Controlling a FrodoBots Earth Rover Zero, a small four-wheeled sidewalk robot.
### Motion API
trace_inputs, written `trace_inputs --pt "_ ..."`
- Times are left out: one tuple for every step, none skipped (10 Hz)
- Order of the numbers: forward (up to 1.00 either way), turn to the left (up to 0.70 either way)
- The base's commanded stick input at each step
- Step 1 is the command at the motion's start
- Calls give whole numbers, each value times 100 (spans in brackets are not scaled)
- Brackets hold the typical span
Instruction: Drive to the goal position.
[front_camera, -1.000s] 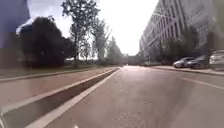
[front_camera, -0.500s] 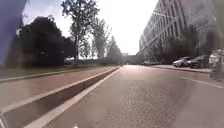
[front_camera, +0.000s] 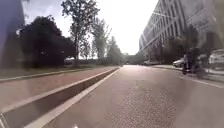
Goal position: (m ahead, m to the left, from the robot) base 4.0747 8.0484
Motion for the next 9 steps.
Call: trace_inputs --pt "45 27" --pt "45 27" --pt "45 27" --pt "45 27" --pt "45 27" --pt "45 27" --pt "45 27" --pt "45 27" --pt "45 27"
